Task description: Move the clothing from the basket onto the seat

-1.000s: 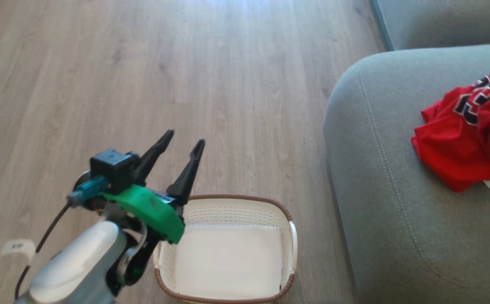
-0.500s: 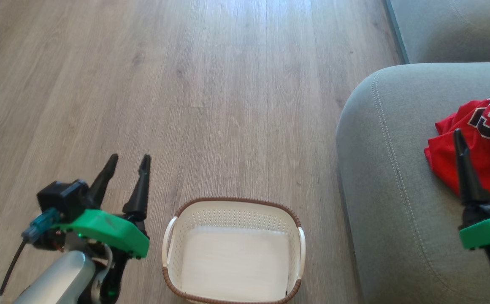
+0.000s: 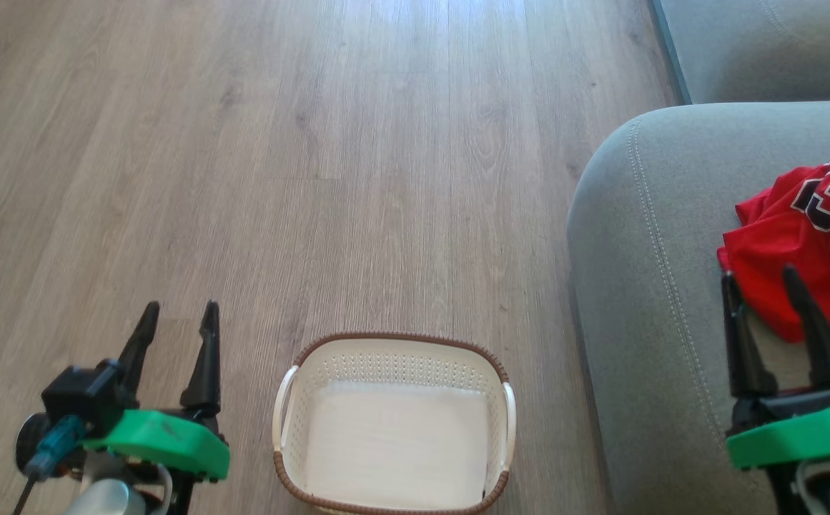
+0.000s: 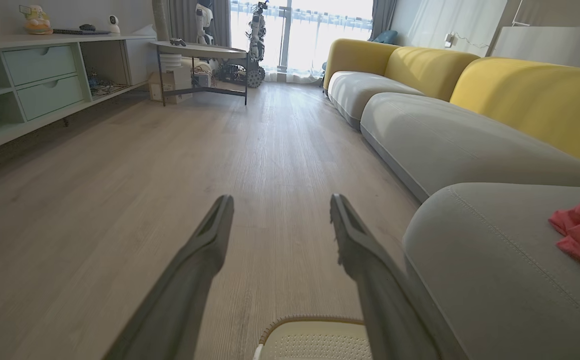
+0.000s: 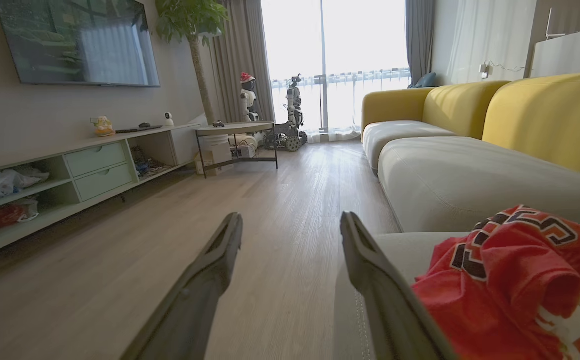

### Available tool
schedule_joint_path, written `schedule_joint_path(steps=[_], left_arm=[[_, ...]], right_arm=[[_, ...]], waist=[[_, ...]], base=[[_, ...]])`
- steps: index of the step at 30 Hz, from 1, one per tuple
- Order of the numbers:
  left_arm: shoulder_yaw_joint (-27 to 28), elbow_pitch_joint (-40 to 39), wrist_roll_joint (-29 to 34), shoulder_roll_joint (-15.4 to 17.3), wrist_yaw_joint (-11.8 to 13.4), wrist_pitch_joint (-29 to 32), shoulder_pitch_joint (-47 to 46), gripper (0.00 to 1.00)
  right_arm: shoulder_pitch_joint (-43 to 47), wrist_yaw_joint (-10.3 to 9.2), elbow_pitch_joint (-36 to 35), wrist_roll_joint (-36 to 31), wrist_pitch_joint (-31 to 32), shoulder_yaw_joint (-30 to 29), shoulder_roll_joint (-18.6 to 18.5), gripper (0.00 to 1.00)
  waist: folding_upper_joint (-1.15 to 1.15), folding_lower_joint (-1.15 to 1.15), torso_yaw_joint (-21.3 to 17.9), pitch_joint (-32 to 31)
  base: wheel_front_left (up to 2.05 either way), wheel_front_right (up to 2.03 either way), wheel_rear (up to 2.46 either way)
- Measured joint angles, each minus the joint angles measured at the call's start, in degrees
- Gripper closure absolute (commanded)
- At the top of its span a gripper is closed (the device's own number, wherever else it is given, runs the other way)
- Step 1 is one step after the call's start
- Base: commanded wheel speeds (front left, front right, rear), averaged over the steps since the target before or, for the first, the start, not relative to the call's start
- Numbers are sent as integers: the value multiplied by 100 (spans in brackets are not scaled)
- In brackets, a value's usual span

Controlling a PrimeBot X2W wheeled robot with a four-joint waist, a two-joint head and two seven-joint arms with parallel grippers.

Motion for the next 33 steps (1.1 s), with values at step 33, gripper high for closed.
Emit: schedule_joint_path(steps=[33], left_arm=[[1438,665,1415,-1174,-1217,0,471,0]], right_arm=[[40,0,524,-107,-278,303,147,0]], waist=[[0,0,-151,45]], base=[[0,0,0]])
